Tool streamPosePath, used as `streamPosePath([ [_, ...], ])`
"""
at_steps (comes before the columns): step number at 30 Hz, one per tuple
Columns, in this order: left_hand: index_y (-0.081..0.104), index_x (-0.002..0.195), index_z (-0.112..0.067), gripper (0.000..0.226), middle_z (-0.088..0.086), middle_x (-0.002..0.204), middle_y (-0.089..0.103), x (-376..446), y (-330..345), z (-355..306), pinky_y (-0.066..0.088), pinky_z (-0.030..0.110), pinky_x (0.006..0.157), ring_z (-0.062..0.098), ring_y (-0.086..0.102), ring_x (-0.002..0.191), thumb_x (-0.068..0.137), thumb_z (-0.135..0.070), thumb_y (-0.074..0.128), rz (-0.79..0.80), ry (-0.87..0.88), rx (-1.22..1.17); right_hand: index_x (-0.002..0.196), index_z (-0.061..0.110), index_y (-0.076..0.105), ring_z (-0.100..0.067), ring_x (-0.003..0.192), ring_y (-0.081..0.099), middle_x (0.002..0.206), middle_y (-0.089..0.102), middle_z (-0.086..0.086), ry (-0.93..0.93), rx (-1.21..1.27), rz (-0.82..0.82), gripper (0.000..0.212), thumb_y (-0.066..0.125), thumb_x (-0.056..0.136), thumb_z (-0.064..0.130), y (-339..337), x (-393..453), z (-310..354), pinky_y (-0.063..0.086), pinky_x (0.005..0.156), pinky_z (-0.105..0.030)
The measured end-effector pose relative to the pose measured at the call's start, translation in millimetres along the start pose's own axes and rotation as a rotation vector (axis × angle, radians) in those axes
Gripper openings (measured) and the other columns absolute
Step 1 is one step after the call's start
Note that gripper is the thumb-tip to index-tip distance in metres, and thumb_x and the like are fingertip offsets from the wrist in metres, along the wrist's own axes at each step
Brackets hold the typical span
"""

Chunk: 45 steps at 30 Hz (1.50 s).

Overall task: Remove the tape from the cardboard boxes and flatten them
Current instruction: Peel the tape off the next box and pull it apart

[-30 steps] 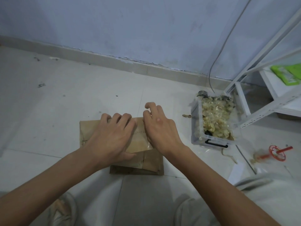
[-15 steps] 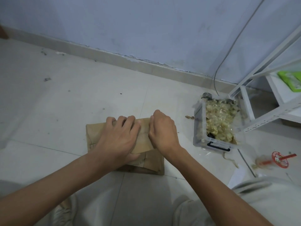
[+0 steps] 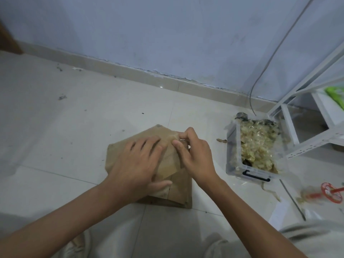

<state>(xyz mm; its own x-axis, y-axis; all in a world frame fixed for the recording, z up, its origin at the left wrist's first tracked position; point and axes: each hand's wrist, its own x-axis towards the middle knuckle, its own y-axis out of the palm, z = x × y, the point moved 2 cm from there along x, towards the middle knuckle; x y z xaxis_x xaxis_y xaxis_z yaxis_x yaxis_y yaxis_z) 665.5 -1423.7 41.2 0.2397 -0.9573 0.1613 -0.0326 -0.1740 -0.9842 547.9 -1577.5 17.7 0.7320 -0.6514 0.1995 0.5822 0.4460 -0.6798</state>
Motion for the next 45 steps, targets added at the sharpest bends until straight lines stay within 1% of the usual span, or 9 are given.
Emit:
streamPosePath([
  [4, 0.032, 0.15, -0.046, 0.099, -0.011, 0.16, 0.023, 17.3, -8.5, 30.5, 0.034, 0.044, 0.112, 0.021, 0.033, 0.142, 0.065, -0.089, 0.06, 0.131, -0.282, -0.485, 0.101, 0.028, 0.046, -0.006, 0.086, 0.07, 0.131, 0.061, 0.035, -0.164, -0.113, -0.007, 0.014, 0.053, 0.108, 0.038, 1.1, -7.8, 7.5, 0.054, 0.066, -0.036],
  [7, 0.027, 0.148, -0.066, 0.103, -0.018, 0.165, 0.009, 24.9, -6.8, 48.7, 0.032, 0.045, 0.12, 0.018, 0.022, 0.153, 0.058, -0.091, 0.069, 0.298, -0.299, -0.786, 0.103, 0.025, 0.05, -0.006, 0.088, 0.071, 0.13, 0.067, 0.028, -0.23, -0.04, -0.044, 0.012, 0.051, 0.108, 0.036, 5.3, -15.9, 17.6, 0.055, 0.065, -0.032],
  [12, 0.051, 0.13, -0.055, 0.072, -0.016, 0.135, 0.052, 19.5, 8.2, 28.4, 0.049, 0.039, 0.106, 0.002, 0.052, 0.125, 0.067, -0.083, 0.071, 0.399, -0.246, -0.953, 0.1, 0.022, 0.052, -0.015, 0.064, 0.065, 0.097, 0.075, 0.012, -0.203, -0.11, -0.057, 0.023, 0.041, 0.107, 0.04, 7.8, -21.3, 21.5, 0.052, 0.059, -0.041],
  [19, 0.052, 0.111, -0.042, 0.044, -0.008, 0.117, 0.054, 9.1, 15.0, 8.2, 0.051, 0.041, 0.091, 0.011, 0.056, 0.109, 0.074, -0.06, 0.064, 0.419, -0.402, -0.993, 0.094, 0.023, 0.043, -0.019, 0.058, 0.058, 0.071, 0.06, 0.008, -0.122, -0.16, -0.006, 0.027, 0.032, 0.105, 0.045, 8.8, -23.0, 27.1, 0.048, 0.057, -0.043],
  [22, 0.049, 0.092, -0.037, 0.021, -0.004, 0.104, 0.053, 4.1, 14.8, -2.8, 0.039, 0.032, 0.074, 0.011, 0.051, 0.095, 0.084, -0.048, 0.065, 0.354, -0.432, -1.043, 0.092, 0.022, 0.042, -0.014, 0.061, 0.056, 0.071, 0.057, 0.007, -0.051, -0.055, 0.013, 0.02, 0.042, 0.108, 0.034, 10.5, -23.9, 27.7, 0.047, 0.058, -0.042],
  [26, 0.048, 0.085, -0.037, 0.02, -0.005, 0.098, 0.053, 4.1, 9.9, -3.3, 0.034, 0.032, 0.073, 0.013, 0.049, 0.091, 0.078, -0.053, 0.058, 0.334, -0.488, -1.102, 0.091, 0.017, 0.043, -0.016, 0.066, 0.055, 0.07, 0.056, 0.006, 0.03, 0.043, -0.015, 0.021, 0.048, 0.11, 0.025, 8.1, -20.0, 29.3, 0.042, 0.058, -0.036],
  [32, 0.057, 0.108, -0.04, 0.041, -0.006, 0.116, 0.058, 0.4, 18.1, 3.1, 0.046, 0.037, 0.095, 0.013, 0.056, 0.112, 0.079, -0.07, 0.054, 0.299, -0.513, -1.108, 0.09, 0.02, 0.043, -0.015, 0.068, 0.056, 0.071, 0.057, 0.007, 0.022, 0.08, -0.004, 0.02, 0.049, 0.109, 0.023, 6.7, -15.3, 36.4, 0.042, 0.058, -0.033],
  [38, 0.013, 0.158, -0.051, 0.132, -0.01, 0.16, 0.031, 1.3, 16.2, 21.8, 0.036, 0.043, 0.117, 0.021, 0.044, 0.139, 0.045, -0.102, 0.058, 0.535, -0.678, -1.205, 0.097, 0.013, 0.05, -0.01, 0.077, 0.059, 0.081, 0.06, 0.015, 0.009, 0.109, -0.13, 0.013, 0.049, 0.109, 0.019, 1.5, -10.8, 33.6, 0.045, 0.062, -0.029],
  [45, 0.02, 0.146, -0.062, 0.123, -0.006, 0.144, 0.036, 8.3, 7.4, 25.8, 0.046, 0.042, 0.111, 0.018, 0.049, 0.128, 0.042, -0.08, 0.082, 0.535, -0.621, -1.094, 0.097, 0.031, 0.046, -0.012, 0.078, 0.059, 0.088, 0.058, 0.012, -0.053, 0.103, -0.143, 0.015, 0.042, 0.109, 0.022, 15.0, -20.2, 42.0, 0.046, 0.067, -0.03],
])
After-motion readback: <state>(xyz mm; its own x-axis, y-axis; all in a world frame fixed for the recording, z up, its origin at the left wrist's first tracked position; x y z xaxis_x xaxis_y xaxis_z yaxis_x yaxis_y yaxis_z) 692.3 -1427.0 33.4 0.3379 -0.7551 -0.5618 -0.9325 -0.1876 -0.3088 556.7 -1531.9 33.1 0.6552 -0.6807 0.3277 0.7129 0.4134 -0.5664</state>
